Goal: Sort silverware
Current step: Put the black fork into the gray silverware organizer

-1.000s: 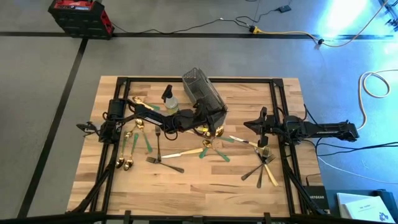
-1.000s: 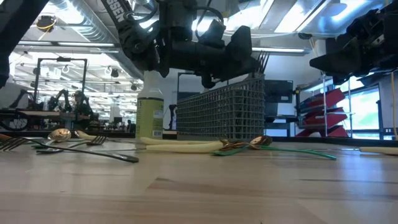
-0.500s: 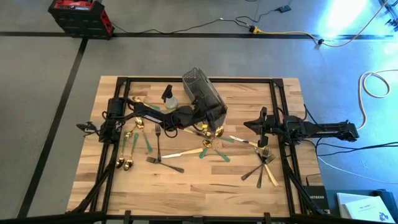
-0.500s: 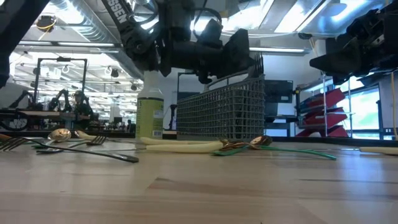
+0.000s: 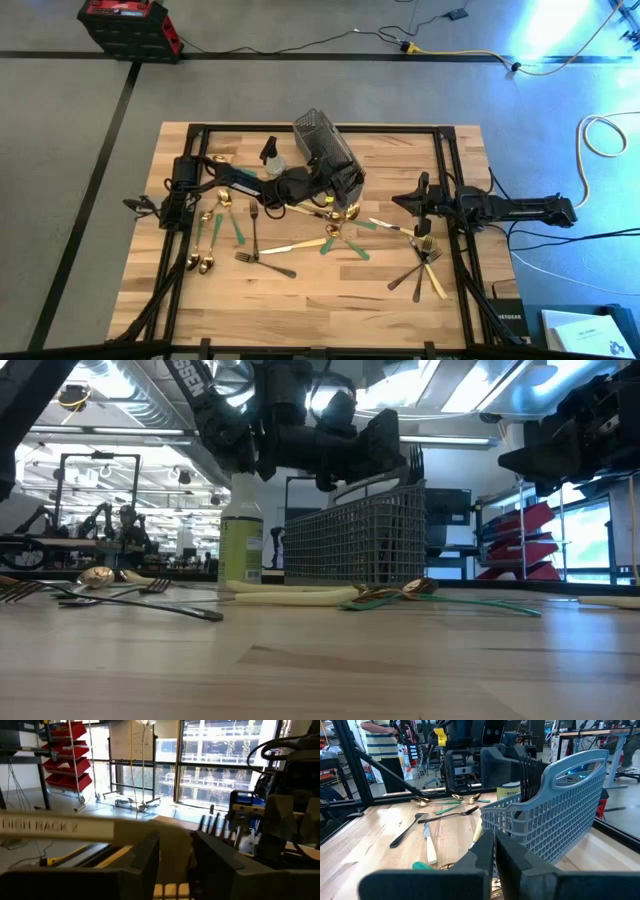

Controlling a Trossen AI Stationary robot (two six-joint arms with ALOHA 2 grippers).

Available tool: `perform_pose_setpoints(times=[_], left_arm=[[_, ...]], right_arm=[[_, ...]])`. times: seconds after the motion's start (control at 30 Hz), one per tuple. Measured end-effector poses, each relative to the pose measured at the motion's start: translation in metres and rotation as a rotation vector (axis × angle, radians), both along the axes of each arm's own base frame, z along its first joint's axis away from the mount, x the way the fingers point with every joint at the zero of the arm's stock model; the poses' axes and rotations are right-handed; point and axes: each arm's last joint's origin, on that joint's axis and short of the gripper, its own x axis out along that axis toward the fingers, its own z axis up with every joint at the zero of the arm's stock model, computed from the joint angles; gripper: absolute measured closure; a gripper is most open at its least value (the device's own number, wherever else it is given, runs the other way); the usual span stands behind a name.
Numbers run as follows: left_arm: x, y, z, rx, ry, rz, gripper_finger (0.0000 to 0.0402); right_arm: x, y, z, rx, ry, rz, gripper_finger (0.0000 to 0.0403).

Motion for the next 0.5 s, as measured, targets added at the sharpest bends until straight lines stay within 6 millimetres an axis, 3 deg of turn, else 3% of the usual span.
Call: perform_pose_setpoints(times=[0.37,0.5], left_arm=[[-0.024,-0.066,0.07,0.195,0.056,-0.09,0.0295],[-0.045,-0.098,0.091,0.194,0.142,-0.178,0.0295]], right_arm=[[0.002,0.0,-0.003,0.0,0.041,0.001,0.0403],[0.005,0.0,-0.008,0.009,0.096,0.0,0.0403]])
